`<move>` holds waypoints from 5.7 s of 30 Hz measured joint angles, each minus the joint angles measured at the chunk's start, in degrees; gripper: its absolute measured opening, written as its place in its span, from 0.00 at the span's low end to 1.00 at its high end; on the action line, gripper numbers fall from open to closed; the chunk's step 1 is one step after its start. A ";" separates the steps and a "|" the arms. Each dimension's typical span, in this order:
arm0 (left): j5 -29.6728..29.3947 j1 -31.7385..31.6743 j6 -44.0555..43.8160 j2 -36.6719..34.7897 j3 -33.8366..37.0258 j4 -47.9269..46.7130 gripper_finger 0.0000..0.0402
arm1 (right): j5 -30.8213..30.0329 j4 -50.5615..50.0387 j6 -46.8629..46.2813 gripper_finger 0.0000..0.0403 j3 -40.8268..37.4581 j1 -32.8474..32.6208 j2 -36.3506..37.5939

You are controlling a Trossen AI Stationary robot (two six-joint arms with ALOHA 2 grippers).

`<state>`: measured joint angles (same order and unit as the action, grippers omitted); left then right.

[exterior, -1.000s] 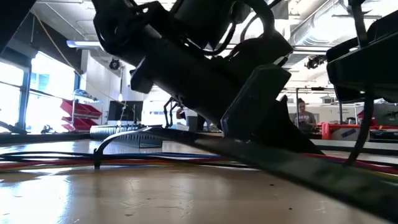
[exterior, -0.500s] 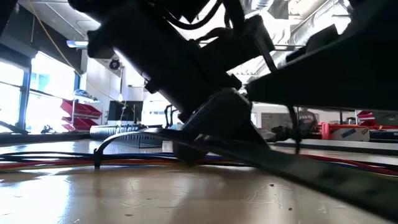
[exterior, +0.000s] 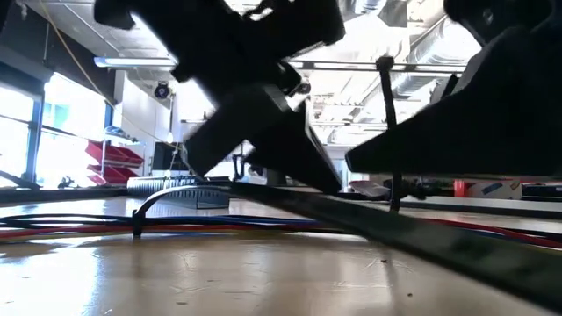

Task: Ziptie cables
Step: Wrap the cable wires with the black zip tie

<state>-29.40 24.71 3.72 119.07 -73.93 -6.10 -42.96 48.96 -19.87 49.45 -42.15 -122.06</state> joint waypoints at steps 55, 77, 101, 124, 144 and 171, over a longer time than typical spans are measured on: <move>8.05 5.05 -4.10 6.16 16.89 65.89 0.00 | -2.62 1.49 -3.68 0.00 0.00 0.15 -0.04; 7.40 5.75 -8.10 6.14 16.89 62.41 0.00 | 1.27 -5.75 -5.44 0.35 0.00 -2.04 2.93; 7.39 5.77 -8.67 6.12 16.87 61.45 0.00 | -0.07 -33.20 -37.52 0.36 -17.32 10.91 23.28; 7.35 5.77 -9.13 6.12 16.87 60.95 0.00 | 8.64 -10.13 -26.20 0.37 -21.42 17.56 15.58; 7.31 5.70 -9.68 5.48 16.87 61.19 0.00 | -9.03 -13.10 -7.19 0.00 -16.01 7.74 15.54; 11.60 5.57 -12.68 5.48 16.87 61.25 0.00 | -32.58 -65.17 13.23 0.00 19.78 -4.37 -1.66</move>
<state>-17.79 30.28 -8.96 124.55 -57.06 55.16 -75.54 -16.21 -6.63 69.23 -46.52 -123.72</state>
